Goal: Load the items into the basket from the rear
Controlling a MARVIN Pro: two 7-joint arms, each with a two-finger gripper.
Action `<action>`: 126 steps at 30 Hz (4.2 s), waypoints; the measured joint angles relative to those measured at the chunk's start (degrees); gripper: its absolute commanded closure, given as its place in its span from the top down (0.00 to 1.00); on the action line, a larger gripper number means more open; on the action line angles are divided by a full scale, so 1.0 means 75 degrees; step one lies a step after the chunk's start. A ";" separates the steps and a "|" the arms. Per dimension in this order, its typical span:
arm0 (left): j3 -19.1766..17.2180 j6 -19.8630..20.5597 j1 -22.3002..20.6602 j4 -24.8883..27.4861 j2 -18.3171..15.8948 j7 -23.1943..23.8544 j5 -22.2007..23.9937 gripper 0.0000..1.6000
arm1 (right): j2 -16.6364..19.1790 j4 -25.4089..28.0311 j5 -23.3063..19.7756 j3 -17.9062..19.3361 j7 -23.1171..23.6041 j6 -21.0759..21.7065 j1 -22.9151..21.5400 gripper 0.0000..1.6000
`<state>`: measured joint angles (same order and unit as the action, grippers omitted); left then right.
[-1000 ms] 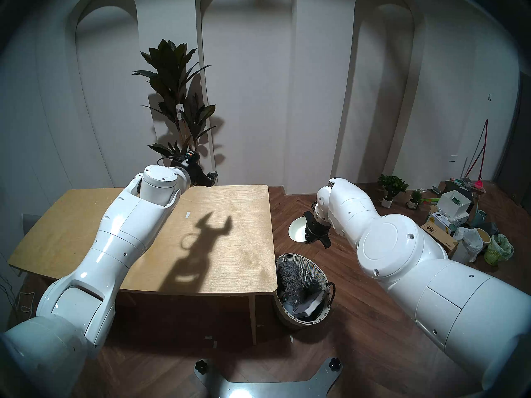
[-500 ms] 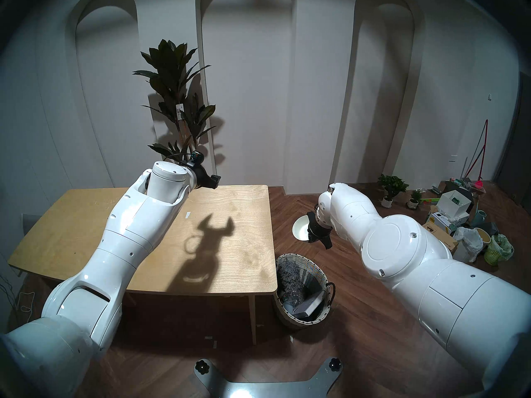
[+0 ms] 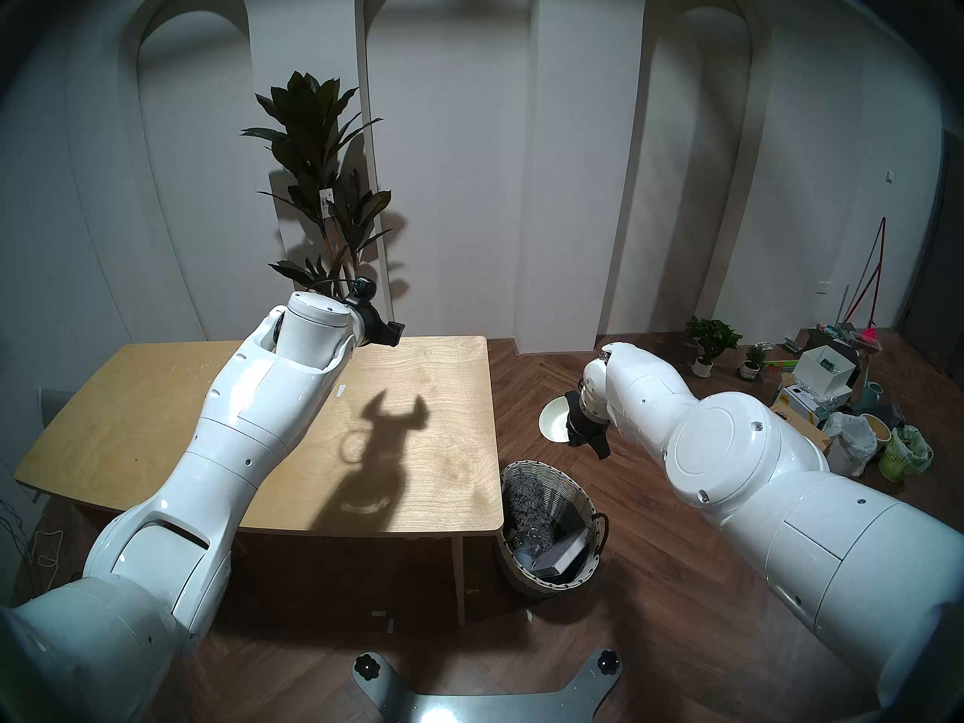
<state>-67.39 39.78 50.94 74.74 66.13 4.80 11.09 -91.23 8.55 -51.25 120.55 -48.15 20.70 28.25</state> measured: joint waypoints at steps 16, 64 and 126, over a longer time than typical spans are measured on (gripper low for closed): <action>0.0043 0.0132 0.0004 0.0031 0.0175 -0.0047 -0.0030 1.00 | 0.0170 -0.0118 -0.0055 0.0135 0.0234 -0.0194 0.0088 1.00; -0.0592 -0.0670 -0.0037 -0.0504 0.1251 -0.1671 -0.0089 1.00 | -0.0177 0.0360 0.0311 -0.0522 -0.0095 0.3026 -0.1310 1.00; -0.1005 -0.1221 -0.0118 -0.1292 0.1935 -0.2544 -0.0098 1.00 | -0.0761 0.2445 0.3759 -0.4997 0.4538 -0.0187 0.0951 1.00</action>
<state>-74.93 30.63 50.06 65.05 80.64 -14.28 10.35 -96.94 26.89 -23.05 83.07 -14.11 19.30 35.38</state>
